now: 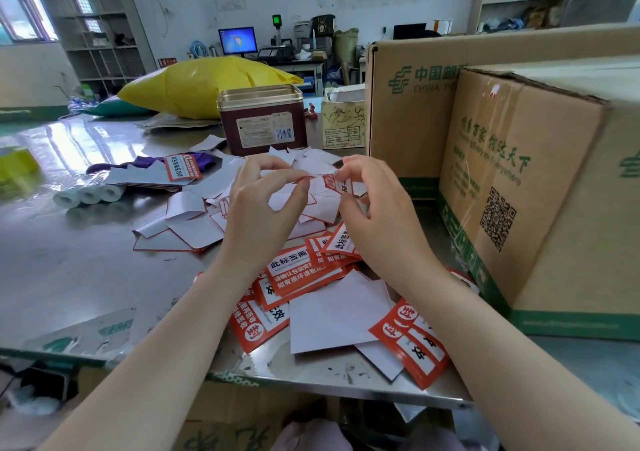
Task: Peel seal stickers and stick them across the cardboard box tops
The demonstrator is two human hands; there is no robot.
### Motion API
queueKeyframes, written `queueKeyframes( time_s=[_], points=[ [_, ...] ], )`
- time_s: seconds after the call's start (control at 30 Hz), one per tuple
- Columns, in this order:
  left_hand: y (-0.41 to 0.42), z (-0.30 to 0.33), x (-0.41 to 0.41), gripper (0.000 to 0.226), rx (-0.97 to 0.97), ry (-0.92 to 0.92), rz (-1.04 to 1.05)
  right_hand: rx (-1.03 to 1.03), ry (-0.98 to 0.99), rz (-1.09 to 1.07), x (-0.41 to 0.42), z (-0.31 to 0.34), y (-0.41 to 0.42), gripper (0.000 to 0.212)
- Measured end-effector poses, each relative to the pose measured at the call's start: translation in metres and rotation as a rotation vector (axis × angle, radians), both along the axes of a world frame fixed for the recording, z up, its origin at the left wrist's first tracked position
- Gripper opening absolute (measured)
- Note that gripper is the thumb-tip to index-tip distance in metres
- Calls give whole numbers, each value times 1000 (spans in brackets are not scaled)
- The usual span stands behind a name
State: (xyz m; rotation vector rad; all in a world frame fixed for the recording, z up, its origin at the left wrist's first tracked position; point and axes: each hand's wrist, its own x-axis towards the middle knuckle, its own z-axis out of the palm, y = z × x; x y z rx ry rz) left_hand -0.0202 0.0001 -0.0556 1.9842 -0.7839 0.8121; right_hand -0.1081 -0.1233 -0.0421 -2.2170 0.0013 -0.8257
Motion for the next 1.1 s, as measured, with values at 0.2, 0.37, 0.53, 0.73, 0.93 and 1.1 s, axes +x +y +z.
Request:
queueKeyframes(
  time_s=[0.2,0.37,0.53,0.73,0.93,1.1],
  points=[
    [1,1,-2,22,-35,67,-31,142,-74,-63,4,-1,-5,14],
    [2,4,-4,19,-81,149,-119,184,-111,-123,0,0,-7,23],
    [6,14,-10,24,-303,480,-321,450,23,-53,2,0,-13,24],
    [7,15,-7,30,-387,654,-448,490,-3,13,0,2,-12,18],
    [6,15,-10,29,-357,641,-334,312,-93,-80,-1,0,-13,21],
    [6,21,-11,11,-367,574,-258,182,-104,-142,0,9,-5,17]
  ],
)
